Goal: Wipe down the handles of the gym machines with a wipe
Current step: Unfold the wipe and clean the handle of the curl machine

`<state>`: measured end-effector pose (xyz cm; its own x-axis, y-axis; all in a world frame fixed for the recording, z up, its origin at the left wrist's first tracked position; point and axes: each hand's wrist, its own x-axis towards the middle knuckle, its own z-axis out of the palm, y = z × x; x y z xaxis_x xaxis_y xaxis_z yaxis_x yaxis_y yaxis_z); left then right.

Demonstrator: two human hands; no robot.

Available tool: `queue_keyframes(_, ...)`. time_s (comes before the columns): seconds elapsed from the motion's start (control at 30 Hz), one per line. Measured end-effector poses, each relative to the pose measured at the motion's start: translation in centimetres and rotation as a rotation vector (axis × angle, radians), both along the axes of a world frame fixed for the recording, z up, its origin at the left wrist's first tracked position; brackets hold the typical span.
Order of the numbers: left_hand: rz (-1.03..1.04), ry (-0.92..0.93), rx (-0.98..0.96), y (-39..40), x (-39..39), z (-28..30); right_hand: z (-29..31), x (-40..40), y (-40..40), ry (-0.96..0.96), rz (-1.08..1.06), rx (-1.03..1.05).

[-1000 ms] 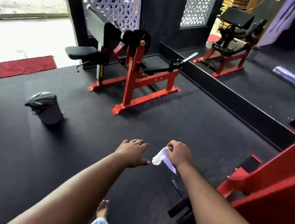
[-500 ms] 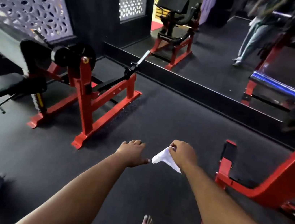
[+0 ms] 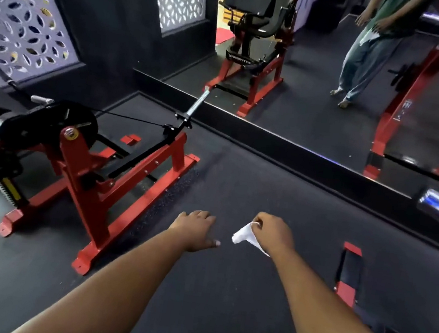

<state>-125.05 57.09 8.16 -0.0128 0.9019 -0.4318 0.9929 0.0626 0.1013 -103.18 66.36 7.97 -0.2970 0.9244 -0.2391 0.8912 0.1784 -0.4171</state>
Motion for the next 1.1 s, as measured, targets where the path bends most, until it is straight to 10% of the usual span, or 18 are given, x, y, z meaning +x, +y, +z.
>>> queue_keyframes(1.1, 0.195, -0.007, -0.041, 80.4, -33.3, -1.7, -0.3, -35.6, 84.8, -0.103, 0.358, 0.035)
